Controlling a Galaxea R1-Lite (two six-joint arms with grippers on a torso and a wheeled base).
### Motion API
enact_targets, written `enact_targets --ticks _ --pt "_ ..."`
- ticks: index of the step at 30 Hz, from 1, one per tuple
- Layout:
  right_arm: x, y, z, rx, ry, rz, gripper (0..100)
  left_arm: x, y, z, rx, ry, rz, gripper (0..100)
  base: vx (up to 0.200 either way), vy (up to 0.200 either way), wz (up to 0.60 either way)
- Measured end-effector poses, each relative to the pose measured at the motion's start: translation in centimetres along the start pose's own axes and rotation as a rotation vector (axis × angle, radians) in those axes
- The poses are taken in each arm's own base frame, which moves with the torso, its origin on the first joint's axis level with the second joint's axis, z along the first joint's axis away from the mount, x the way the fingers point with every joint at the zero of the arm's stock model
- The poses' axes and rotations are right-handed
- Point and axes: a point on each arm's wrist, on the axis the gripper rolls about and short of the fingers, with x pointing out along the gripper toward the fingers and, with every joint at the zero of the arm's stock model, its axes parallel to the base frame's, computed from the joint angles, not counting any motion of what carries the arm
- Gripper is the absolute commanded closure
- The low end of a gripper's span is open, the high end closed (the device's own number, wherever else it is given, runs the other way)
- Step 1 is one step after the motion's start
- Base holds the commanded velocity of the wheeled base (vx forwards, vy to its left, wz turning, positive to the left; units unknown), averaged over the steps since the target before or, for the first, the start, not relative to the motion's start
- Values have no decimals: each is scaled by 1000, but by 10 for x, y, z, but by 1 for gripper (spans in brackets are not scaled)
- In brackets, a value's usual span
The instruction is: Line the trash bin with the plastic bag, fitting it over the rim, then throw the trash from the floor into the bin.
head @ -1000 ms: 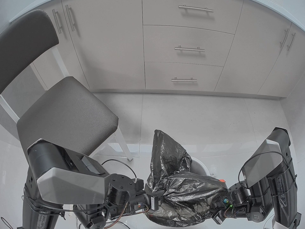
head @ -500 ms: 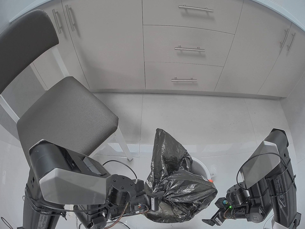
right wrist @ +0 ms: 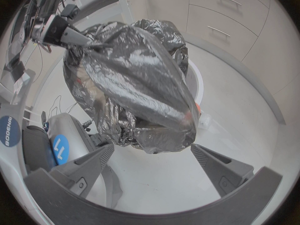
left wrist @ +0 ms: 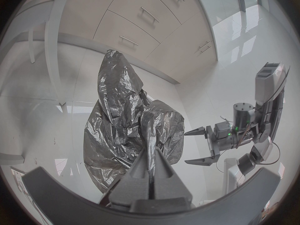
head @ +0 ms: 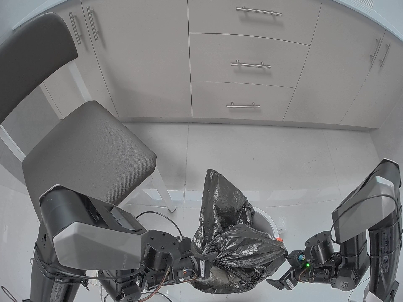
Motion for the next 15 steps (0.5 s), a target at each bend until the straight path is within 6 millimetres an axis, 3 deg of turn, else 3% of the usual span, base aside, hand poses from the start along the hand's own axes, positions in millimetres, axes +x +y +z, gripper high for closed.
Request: enact_targets --ticks 8,15 --pt "-30 16 20 46 -59 57 0 1 1 0 -3 0 1 100 0 0 0" --pt "-68 28 48 73 -257 71 0 2 1 -1 -5 0 1 100 0 0 0"
